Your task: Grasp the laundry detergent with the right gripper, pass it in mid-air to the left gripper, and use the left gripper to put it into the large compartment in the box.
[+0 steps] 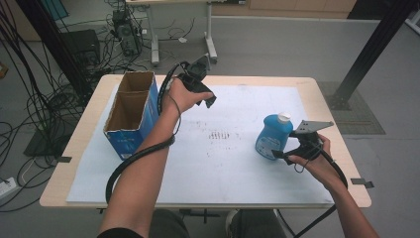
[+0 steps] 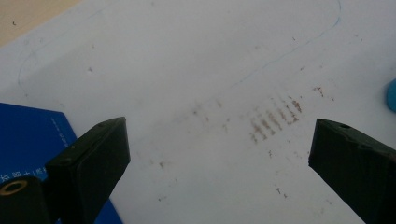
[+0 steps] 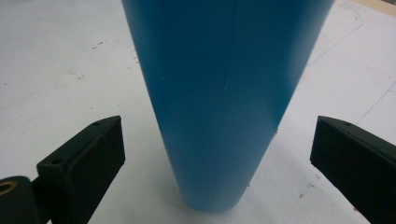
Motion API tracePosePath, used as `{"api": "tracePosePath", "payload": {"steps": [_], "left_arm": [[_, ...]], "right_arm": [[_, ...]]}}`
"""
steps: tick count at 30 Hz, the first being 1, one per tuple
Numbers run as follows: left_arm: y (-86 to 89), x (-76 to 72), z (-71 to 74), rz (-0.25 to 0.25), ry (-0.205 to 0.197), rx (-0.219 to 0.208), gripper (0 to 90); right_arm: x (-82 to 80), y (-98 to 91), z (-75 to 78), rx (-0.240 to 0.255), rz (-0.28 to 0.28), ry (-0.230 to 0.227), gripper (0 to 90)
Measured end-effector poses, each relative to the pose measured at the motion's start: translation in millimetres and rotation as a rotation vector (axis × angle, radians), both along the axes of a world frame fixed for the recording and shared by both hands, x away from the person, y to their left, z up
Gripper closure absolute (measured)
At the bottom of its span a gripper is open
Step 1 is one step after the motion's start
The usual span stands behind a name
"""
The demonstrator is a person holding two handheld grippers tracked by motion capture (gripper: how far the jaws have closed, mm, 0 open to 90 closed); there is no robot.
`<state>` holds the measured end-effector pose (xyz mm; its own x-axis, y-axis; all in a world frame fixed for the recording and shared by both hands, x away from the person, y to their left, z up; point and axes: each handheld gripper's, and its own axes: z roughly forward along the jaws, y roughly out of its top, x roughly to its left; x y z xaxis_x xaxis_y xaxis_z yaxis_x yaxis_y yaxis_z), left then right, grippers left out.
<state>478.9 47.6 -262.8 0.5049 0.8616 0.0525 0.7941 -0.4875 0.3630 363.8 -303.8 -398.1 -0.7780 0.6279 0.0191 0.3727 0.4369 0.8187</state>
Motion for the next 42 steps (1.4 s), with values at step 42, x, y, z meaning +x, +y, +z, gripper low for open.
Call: {"api": "tracePosePath", "payload": {"steps": [42], "left_arm": [[1.0, 0.6, -1.1, -0.006, 0.002, -0.002, 5.7]], "right_arm": [[5.3, 15.4, -3.1, 0.094, -0.026, -0.100, 1.2]]}}
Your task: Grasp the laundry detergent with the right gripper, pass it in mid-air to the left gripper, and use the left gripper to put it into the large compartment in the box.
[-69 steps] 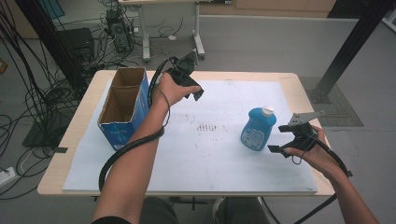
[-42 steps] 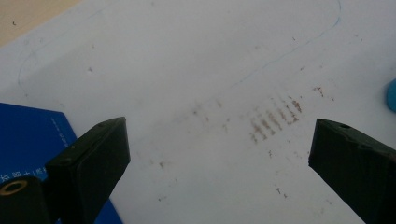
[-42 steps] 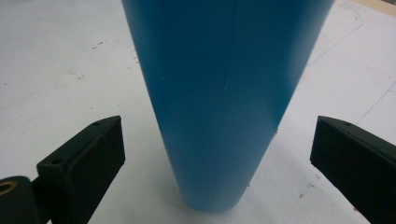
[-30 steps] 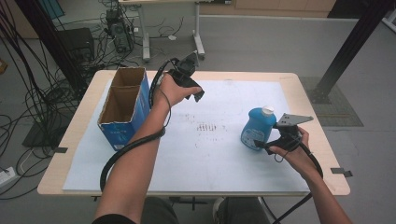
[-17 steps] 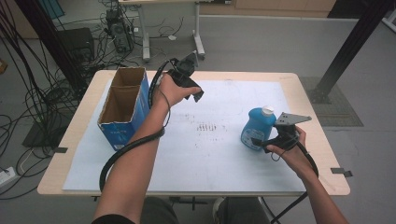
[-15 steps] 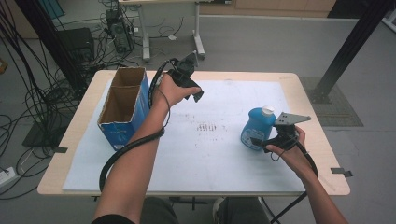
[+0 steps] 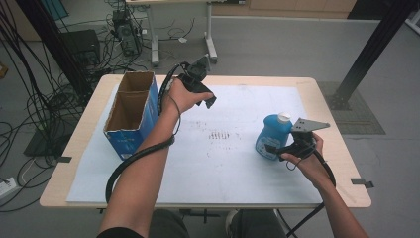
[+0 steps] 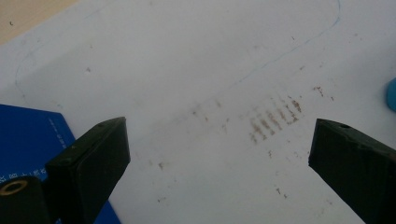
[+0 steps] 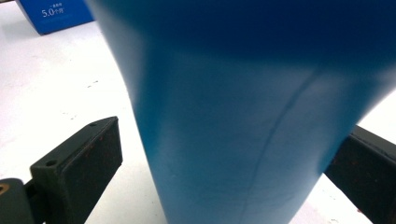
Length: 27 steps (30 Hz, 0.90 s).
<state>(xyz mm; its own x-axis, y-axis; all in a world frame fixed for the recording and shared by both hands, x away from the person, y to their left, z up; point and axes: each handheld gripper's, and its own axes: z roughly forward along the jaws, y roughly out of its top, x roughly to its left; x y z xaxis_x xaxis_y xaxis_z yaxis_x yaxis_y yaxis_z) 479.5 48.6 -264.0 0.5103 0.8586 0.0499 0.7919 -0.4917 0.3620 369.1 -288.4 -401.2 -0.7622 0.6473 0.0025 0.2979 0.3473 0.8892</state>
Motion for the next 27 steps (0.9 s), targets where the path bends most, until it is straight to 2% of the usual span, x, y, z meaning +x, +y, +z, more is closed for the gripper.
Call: {"api": "tracePosePath", "payload": {"steps": [27], "left_arm": [[0.7, -0.6, 0.8, 0.001, 0.001, -0.006, 5.7]], "right_arm": [[-0.5, 1.7, 2.2, 0.002, 0.005, -0.013, 1.2]]}}
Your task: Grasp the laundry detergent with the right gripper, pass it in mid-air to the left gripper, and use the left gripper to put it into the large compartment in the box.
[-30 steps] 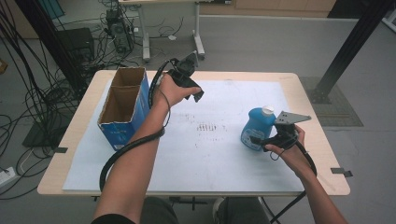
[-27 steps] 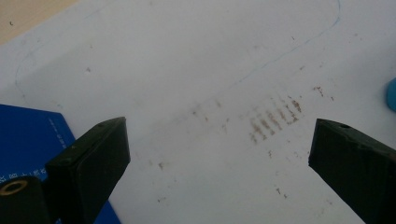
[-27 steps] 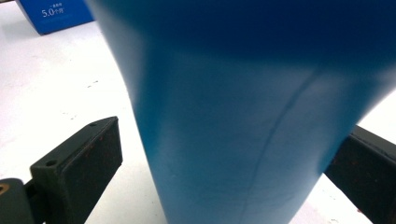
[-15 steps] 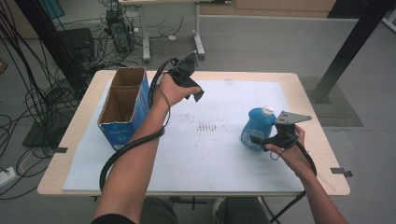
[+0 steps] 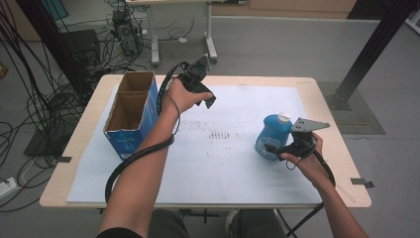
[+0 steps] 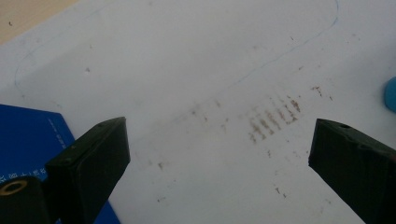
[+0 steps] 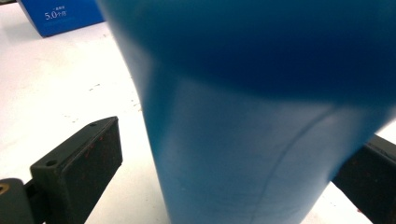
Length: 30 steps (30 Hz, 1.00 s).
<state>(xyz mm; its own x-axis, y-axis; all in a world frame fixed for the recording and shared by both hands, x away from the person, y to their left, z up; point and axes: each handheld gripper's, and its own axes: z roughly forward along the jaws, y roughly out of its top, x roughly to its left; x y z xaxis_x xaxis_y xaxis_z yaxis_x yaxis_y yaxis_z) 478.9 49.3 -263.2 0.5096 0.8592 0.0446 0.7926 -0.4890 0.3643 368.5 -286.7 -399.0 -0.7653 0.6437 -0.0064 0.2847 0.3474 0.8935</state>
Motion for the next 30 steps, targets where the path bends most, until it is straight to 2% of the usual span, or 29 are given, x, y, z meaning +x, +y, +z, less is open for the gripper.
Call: {"api": "tracePosePath", "payload": {"steps": [30], "left_arm": [[1.1, -0.4, 1.4, -0.001, -0.005, -0.003, 5.8]], "right_arm": [[-1.0, -0.5, 0.4, 0.002, -0.001, -0.010, 1.2]]}}
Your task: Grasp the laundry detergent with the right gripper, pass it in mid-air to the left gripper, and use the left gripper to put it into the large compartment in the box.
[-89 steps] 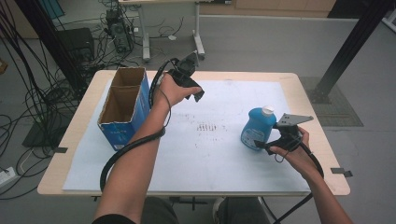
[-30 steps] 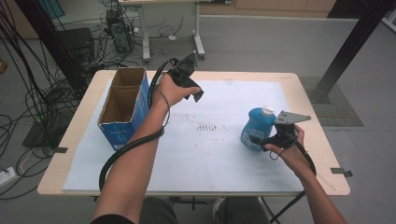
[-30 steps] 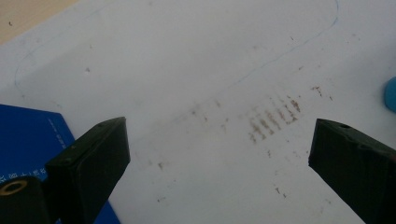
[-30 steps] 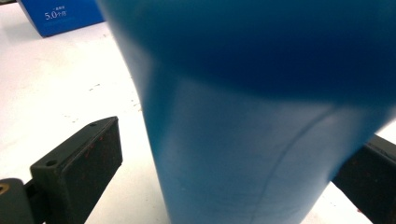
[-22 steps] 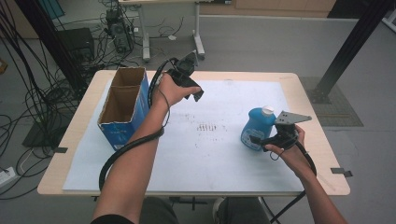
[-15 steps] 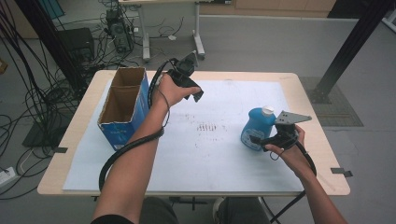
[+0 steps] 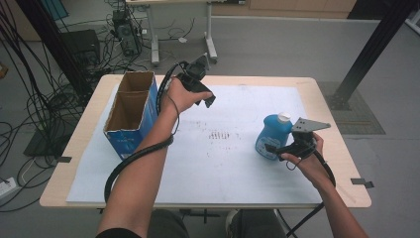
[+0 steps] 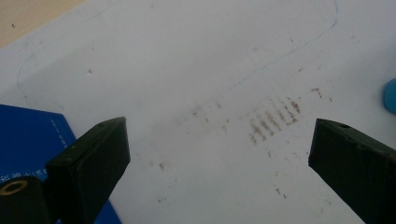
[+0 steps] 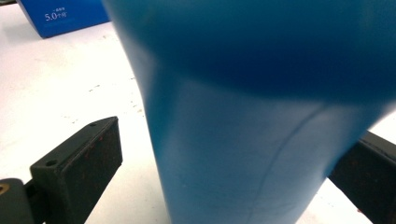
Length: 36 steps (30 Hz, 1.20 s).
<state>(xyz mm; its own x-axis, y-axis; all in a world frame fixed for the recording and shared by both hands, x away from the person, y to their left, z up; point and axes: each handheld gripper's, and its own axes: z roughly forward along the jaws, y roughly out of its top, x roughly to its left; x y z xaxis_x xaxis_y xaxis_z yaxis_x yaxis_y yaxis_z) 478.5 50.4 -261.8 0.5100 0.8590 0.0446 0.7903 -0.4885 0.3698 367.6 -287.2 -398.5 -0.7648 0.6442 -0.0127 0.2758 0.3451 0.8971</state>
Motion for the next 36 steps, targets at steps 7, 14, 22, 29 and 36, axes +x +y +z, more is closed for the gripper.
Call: {"api": "tracePosePath", "payload": {"steps": [7, 14, 22, 29, 36], "left_arm": [[0.7, -0.1, -0.5, 0.002, -0.004, -0.001, 5.8], [0.8, 0.1, -0.1, 0.003, -0.004, -0.001, 5.8], [0.5, 0.0, 1.2, 0.002, -0.007, -0.002, 5.8], [0.6, 0.1, 0.0, 0.000, -0.006, 0.001, 5.8], [1.3, -0.3, 1.2, 0.002, -0.008, 0.000, 5.8]], "right_arm": [[0.4, -0.1, 0.0, 0.002, 0.001, -0.002, 1.2], [0.5, 0.2, 0.2, 0.002, 0.002, -0.004, 1.2], [0.6, 0.6, 1.0, 0.001, 0.003, -0.003, 1.3], [0.5, 0.6, 0.4, 0.000, 0.008, -0.005, 1.9], [1.1, 1.1, 0.3, 0.002, 0.008, -0.003, 2.3]]}}
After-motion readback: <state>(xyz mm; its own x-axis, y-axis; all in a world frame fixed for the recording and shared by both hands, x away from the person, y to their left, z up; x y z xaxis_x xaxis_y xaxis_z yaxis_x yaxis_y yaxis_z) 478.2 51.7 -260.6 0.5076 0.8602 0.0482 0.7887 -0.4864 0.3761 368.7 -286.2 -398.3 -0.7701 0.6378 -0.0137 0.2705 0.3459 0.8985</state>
